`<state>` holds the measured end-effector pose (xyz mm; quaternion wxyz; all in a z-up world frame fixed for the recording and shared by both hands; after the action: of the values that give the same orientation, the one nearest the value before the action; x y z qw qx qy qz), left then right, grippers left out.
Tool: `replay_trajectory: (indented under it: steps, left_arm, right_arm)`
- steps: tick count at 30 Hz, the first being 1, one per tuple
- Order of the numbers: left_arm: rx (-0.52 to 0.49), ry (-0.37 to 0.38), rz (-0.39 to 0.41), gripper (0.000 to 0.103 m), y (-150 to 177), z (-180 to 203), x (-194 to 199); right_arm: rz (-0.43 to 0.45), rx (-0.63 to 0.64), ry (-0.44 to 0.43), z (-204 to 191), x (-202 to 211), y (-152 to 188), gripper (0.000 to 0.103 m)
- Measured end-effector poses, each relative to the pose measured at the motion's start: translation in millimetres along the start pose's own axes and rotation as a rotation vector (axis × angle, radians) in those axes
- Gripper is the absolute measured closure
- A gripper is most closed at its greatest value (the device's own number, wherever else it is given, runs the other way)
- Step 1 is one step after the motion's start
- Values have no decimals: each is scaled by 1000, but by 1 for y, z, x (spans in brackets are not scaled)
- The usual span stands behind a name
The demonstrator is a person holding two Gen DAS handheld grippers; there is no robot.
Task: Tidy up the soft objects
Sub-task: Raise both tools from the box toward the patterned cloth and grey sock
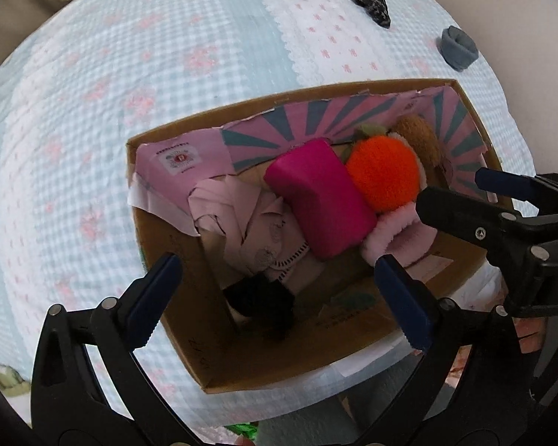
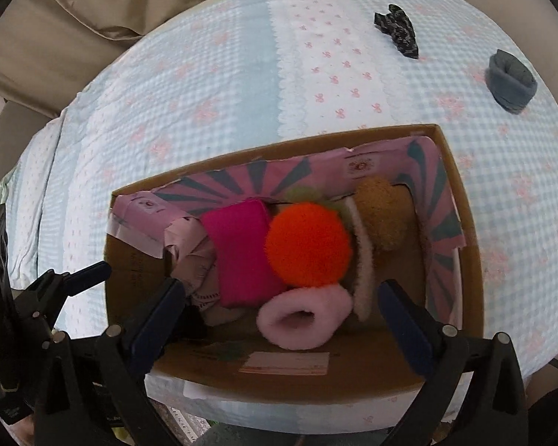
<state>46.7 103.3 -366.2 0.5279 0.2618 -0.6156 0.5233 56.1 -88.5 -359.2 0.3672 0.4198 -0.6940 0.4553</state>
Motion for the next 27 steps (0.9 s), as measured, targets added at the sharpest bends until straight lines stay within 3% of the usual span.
replay_trajectory:
  steps: [18, 27]
  left_arm:
    - [27, -28, 43, 0, -11, 1, 36]
    - [70, -61, 105, 0, -14, 7, 84]
  right_arm:
    - [37, 46, 10, -16, 23, -9, 0]
    - [100, 85, 18, -29, 73, -18, 0]
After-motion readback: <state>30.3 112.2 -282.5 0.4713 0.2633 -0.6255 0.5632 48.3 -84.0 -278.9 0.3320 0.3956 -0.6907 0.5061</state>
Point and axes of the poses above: each gripper's, at about its wrist camera, not at the fingertips, and x roughly against the way its jaws point, z to its right, y to its underside, the point moved 1 cm from there along -x, roughly the way its jaws point, and after that the axes turned 10 degrees about z, right-handed, at the moved point
